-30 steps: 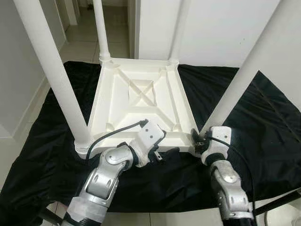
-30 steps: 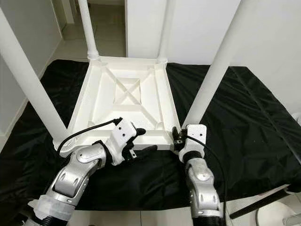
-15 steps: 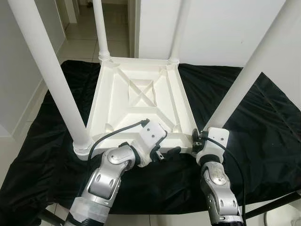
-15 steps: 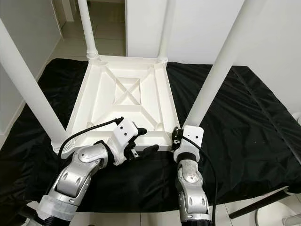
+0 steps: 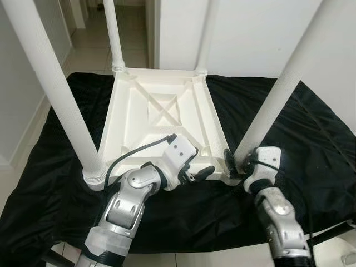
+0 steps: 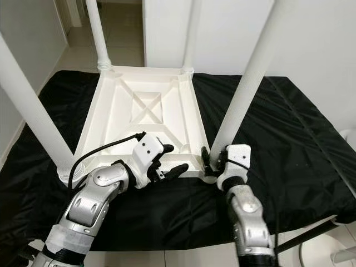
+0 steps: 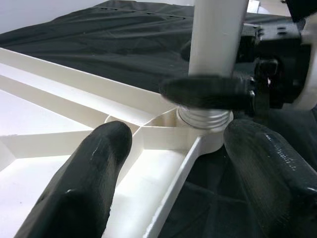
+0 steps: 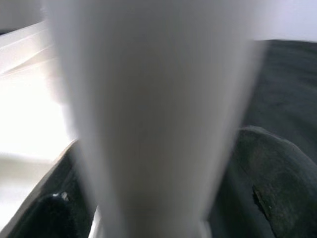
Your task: Building children table
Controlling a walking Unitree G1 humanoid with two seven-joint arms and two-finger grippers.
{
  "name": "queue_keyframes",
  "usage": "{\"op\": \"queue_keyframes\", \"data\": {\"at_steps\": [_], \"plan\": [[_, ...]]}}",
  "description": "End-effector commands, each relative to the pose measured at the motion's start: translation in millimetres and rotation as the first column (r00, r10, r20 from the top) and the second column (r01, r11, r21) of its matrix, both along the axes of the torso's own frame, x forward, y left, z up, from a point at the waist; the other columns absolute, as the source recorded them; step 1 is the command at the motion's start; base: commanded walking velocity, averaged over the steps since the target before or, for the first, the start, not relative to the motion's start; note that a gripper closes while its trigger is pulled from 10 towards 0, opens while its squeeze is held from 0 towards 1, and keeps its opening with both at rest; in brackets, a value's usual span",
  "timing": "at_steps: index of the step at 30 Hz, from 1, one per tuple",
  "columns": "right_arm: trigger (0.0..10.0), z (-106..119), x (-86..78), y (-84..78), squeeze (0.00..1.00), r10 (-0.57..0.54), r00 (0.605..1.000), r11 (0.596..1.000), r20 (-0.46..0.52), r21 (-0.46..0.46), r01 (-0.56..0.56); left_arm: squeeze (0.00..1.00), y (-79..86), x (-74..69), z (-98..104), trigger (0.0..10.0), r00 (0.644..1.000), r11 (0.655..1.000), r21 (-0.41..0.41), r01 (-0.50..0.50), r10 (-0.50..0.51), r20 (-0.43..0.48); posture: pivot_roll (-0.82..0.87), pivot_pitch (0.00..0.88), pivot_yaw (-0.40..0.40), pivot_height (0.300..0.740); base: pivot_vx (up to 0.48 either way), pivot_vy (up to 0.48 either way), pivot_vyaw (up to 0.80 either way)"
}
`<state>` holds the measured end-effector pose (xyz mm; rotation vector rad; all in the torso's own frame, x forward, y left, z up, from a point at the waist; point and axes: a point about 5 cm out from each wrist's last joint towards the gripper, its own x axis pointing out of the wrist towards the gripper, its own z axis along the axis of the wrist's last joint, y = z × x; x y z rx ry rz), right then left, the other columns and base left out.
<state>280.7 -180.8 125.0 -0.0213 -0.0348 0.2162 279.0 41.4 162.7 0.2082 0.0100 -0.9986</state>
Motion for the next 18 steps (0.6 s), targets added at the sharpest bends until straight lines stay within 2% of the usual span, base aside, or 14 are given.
{"op": "queue_keyframes", "data": {"at_steps": [1,2,3,5,8,10,12,13,15,16,17,18], "plan": [[10.0,0,2.8,-3.5,0.0,0.041,0.999,0.999,-0.002,-0.009,-0.041,0.0,5.0,7.3,2,10.0,0.987,0.987,-0.007,-0.159,0.16,0.036,-0.03,0.0,-0.053,0.74,0.0,0.0,0.0],[10.0,3,7.4,-6.1,0.0,0.113,0.994,0.993,0.007,-0.033,-0.113,0.0,5.4,7.8,3,10.0,0.986,0.987,-0.008,-0.161,0.162,0.039,-0.02,0.0,-0.051,0.74,0.0,0.0,0.0],[10.0,3,7.4,-6.1,0.0,0.113,0.994,0.993,0.007,-0.033,-0.113,0.0,5.4,7.8,3,10.0,0.986,0.987,-0.008,-0.161,0.162,0.039,-0.02,0.0,-0.051,0.74,0.0,0.0,0.0],[10.0,6,13.5,-6.7,0.0,0.215,0.976,0.975,0.012,-0.064,-0.214,0.0,5.3,8.7,5,10.0,0.985,0.986,-0.011,-0.164,0.164,0.045,-0.02,0.0,-0.049,0.74,0.0,0.0,0.0],[10.0,7,16.1,-5.5,0.0,0.256,0.967,0.964,0.011,-0.073,-0.255,0.0,4.9,9.0,6,10.0,0.985,0.986,-0.013,-0.164,0.164,0.047,-0.01,0.0,-0.049,0.74,0.0,0.0,0.0],[10.0,9,26.5,0.1,0.0,0.338,0.941,0.937,0.001,-0.088,-0.337,0.0,4.2,9.9,8,10.0,0.985,0.987,-0.01,-0.16,0.16,0.058,0.0,0.0,-0.059,0.74,0.0,0.0,0.0],[10.0,9,26.5,0.1,0.0,0.338,0.941,0.937,0.001,-0.088,-0.337,0.0,4.2,9.9,8,10.0,0.985,0.987,-0.01,-0.16,0.16,0.058,0.0,0.0,-0.059,0.74,0.0,0.0,0.0],[7.4,10,29.4,1.9,0.0,0.36,0.933,0.929,-0.004,-0.092,-0.359,0.0,4.1,10.2,8,10.0,0.985,0.987,-0.008,-0.158,0.159,0.062,0.01,0.0,-0.062,0.74,0.0,0.0,0.0],[7.4,10,29.4,1.9,0.0,0.36,0.933,0.929,-0.004,-0.092,-0.359,0.0,4.1,10.2,8,10.0,0.985,0.987,-0.008,-0.158,0.159,0.062,0.01,0.0,-0.062,0.74,0.0,0.0,0.0],[2.7,7,31.7,4.5,0.0,0.398,0.917,0.911,-0.03,-0.103,-0.399,0.0,4.5,10.2,9,10.0,0.985,0.987,-0.01,-0.157,0.158,0.064,0.01,0.0,-0.059,0.74,0.0,0.0,0.0],[0.0,3,32.2,5.3,0.0,0.428,0.901,0.894,-0.063,-0.114,-0.433,0.0,3.2,10.3,9,10.0,0.986,0.988,-0.012,-0.156,0.156,0.064,0.01,0.0,-0.059,0.74,0.0,0.0,0.0],[0.0,-1,31.3,5.5,0.0,0.452,0.887,0.879,-0.094,-0.122,-0.461,0.0,1.7,10.1,9,10.0,0.986,0.988,-0.014,-0.152,0.152,0.063,0.0,0.0,-0.057,0.74,0.0,0.0,0.0]]}}
